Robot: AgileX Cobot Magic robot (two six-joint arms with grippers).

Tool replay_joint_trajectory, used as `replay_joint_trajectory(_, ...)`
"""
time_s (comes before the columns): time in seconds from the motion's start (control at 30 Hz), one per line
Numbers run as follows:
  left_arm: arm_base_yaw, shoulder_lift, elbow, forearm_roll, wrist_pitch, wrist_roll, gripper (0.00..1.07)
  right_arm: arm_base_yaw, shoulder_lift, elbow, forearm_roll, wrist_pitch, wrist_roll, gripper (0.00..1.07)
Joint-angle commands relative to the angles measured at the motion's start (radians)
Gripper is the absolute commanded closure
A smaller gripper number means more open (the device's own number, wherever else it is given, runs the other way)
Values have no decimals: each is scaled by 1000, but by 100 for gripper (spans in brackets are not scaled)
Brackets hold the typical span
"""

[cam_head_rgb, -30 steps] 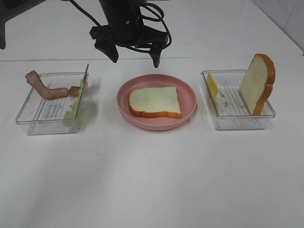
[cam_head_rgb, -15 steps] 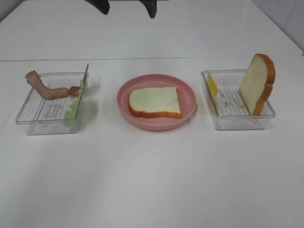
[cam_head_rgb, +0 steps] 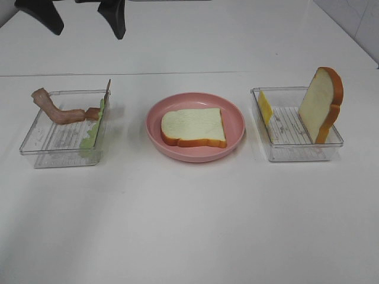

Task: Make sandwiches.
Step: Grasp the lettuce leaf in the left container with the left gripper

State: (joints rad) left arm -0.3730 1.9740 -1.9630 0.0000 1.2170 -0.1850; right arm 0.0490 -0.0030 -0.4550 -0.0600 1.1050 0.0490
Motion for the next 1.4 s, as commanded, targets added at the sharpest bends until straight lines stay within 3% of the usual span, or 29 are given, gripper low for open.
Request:
replay_joint_trajectory(0.03, 12, -9, 43, -18, 98, -26, 9, -3, -35, -4, 4, 3, 7, 9)
replay_joint_trajectory(0.2, 14, 21, 105, 14, 94, -78, 9, -3, -35, -4, 4, 3, 7, 9)
replay_joint_trajectory(0.6, 14, 127, 110, 21, 78, -121, 9, -3, -35, -4, 4, 3, 7, 9)
replay_joint_trajectory(0.7, 14, 165, 110, 27, 58, -156, 9, -3, -35, -4, 4, 3, 7, 9)
replay_joint_trajectory(0.87, 14, 198, 110, 27, 30, -157, 9, -3, -35, -4, 4, 3, 7, 9)
replay_joint_trajectory(1.1, 14, 251, 110, 36, -19, -226, 9, -3, -35, -4, 4, 3, 7, 9)
replay_joint_trajectory(1.4, 14, 280, 110, 37, -35, -232, 9, -3, -35, -4, 4, 3, 7, 9)
